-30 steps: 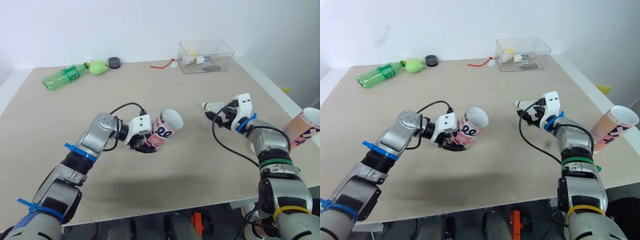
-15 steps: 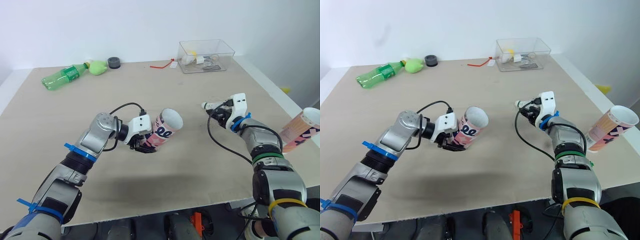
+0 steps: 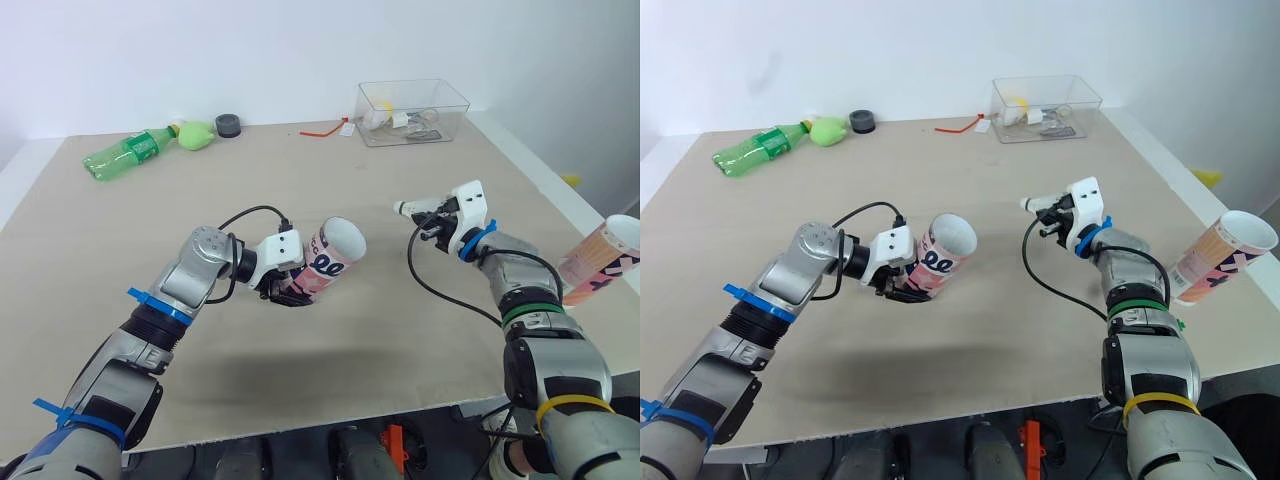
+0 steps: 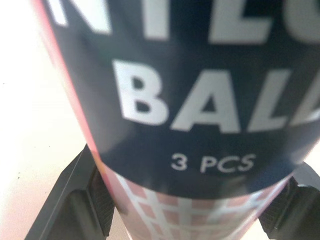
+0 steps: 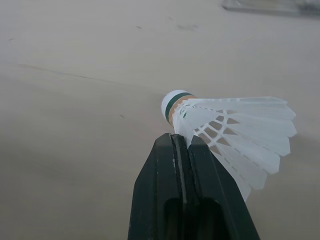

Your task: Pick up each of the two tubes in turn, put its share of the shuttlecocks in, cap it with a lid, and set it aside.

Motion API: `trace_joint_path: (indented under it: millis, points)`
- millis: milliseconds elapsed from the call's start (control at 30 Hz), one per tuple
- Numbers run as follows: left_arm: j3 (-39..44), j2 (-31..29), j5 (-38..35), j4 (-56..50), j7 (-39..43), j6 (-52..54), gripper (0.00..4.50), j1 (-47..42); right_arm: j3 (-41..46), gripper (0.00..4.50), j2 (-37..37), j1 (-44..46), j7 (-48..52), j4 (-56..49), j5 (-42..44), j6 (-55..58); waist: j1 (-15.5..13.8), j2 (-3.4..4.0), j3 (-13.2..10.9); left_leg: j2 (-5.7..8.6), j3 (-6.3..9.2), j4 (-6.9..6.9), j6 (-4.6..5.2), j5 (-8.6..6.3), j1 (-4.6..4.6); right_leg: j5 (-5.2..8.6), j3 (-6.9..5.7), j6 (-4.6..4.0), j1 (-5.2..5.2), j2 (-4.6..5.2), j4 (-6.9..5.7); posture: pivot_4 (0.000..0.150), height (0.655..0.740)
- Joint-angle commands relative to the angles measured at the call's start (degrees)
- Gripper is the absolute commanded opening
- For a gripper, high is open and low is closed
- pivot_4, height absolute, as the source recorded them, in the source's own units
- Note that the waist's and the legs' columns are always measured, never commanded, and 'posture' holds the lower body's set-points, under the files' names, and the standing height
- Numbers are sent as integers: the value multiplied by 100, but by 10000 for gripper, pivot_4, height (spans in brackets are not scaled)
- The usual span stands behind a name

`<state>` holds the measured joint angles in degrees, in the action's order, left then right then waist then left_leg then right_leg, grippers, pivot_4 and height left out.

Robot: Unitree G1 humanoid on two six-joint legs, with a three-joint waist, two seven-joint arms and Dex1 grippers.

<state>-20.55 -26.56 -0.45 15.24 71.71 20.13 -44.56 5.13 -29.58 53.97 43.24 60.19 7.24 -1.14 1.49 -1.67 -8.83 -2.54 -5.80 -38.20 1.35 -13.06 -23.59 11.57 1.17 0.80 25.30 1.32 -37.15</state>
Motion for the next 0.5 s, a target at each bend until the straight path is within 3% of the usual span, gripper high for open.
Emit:
trace_joint_path:
  millis: [33, 267, 500]
  points:
    - [3, -52, -22, -61, 9, -2, 31053, -18, -273, 345, -528, -101, 944, -1519, -122, -636, -1, 1, -1, 0, 1, 0, 0, 0, 0, 0, 0, 0, 0, 0, -1, 1500, 7400]
    - [18, -64, -43, -26, 28, 4, 31053, -11, -612, 345, -1233, -566, 2588, -4787, 594, -606, -8, 19, -11, -2, 7, 1, 0, -2, -1, 12, -4, 7, 3, -4, -2, 1500, 7400]
    - [8, -39, -43, 56, 34, -19, 31053, -40, -1004, 345, -1558, -468, 3363, -5998, 627, -784, -17, 17, -12, -7, 6, -8, -4, 0, 9, 9, -10, 0, -5, -7, -9, 1500, 7400]
